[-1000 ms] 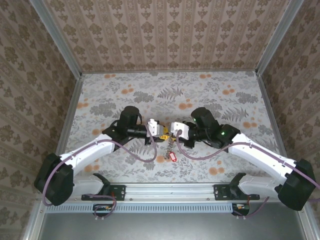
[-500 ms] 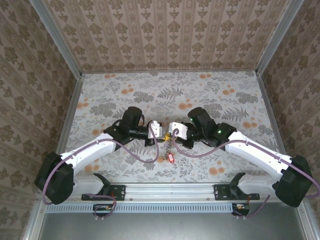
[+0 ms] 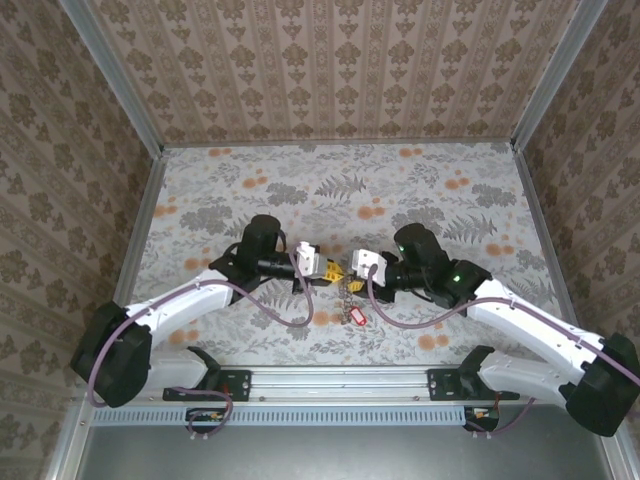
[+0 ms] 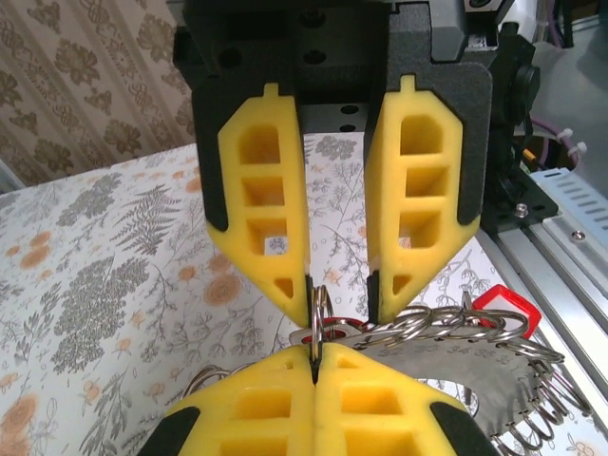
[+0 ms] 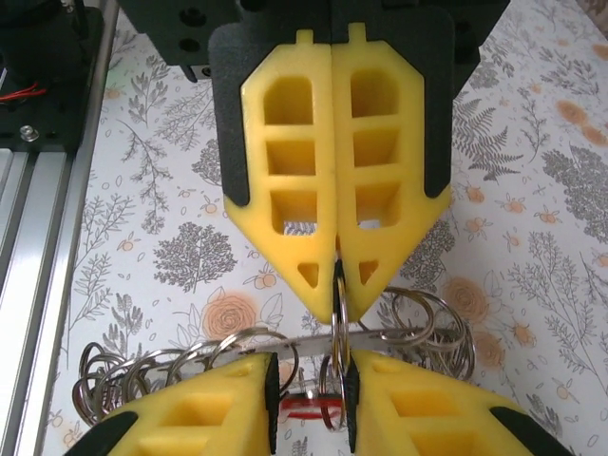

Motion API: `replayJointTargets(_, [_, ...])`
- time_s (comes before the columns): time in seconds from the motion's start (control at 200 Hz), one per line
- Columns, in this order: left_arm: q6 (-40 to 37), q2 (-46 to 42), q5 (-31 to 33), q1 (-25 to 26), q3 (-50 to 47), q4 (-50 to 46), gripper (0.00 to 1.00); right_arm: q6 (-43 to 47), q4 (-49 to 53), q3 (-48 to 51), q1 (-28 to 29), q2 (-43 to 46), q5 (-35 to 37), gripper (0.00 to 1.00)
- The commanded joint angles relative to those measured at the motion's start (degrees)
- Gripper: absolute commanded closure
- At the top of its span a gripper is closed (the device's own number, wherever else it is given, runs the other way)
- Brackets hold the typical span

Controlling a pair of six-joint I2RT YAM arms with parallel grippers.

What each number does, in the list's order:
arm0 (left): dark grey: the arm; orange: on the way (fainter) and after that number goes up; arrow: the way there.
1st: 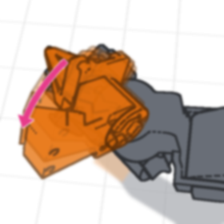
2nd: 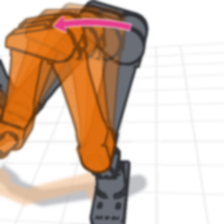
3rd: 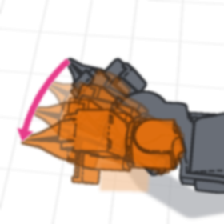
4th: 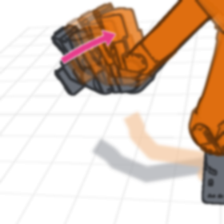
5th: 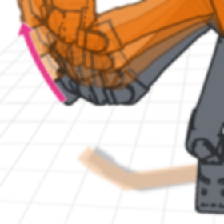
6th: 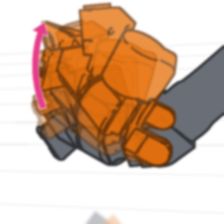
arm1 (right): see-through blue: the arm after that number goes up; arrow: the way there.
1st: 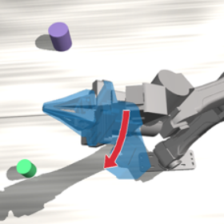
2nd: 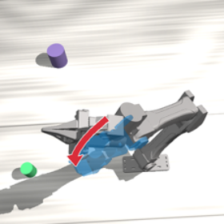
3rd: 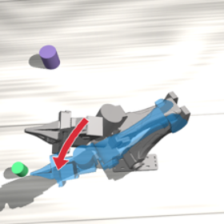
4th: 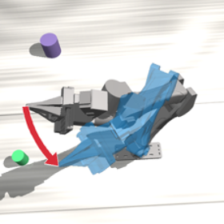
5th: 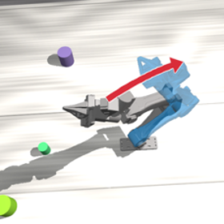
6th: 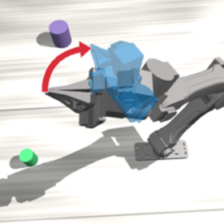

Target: Put the keys on the keyring

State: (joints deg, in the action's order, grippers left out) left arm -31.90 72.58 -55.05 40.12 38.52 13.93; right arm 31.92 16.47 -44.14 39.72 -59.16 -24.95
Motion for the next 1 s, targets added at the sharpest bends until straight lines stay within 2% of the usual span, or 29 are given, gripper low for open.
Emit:
replayJointTargets(0.0, [3.39,0.77,-5.88,-0.78,-1.07,9.08,1.0,-0.63,-0.14,1.14,-0.53,2.56,-1.52,0.73])
replayJointTargets(0.16, [3.36,1.52,-7.44,-0.74,-1.17,10.53,1.0,-0.55,-0.13,1.45,-0.71,3.48,-0.43,0.74])
replayJointTargets(0.55, [5.1,1.67,-7.37,-0.63,-1.66,13.62,1.0,-0.95,-3.31,-0.31,-0.64,-0.97,-1.96,0.98])
replayJointTargets(0.63, [7.17,2.25,-6.97,-0.53,-2.36,17.21,1.0,-1.64,-4.69,-0.51,-0.62,-2.16,-2.88,0.97])
replayJointTargets(0.72, [8.51,3.05,-6.75,-0.37,-2.75,19.53,1.0,-3.57,-8.83,0.46,-0.65,-2.29,-3.1,0.84])
replayJointTargets(0.82, [8.61,3.43,-6.57,-0.17,-2.93,20.07,1.0,-4.58,-11.52,1.16,-0.7,-1.76,-3.01,0.8])
replayJointTargets(0.9, [8.61,3.6,-6.56,-0.04,-2.97,20.17,1.0,-4.54,-11.56,1.17,-0.7,-1.5,-3.08,0.81])
replayJointTargets(0.995, [8.61,3.64,-6.4,-0.07,-3.06,20.17,1.0,-3.84,-9.87,0.65,-0.76,-1.34,-3.37,0.91])
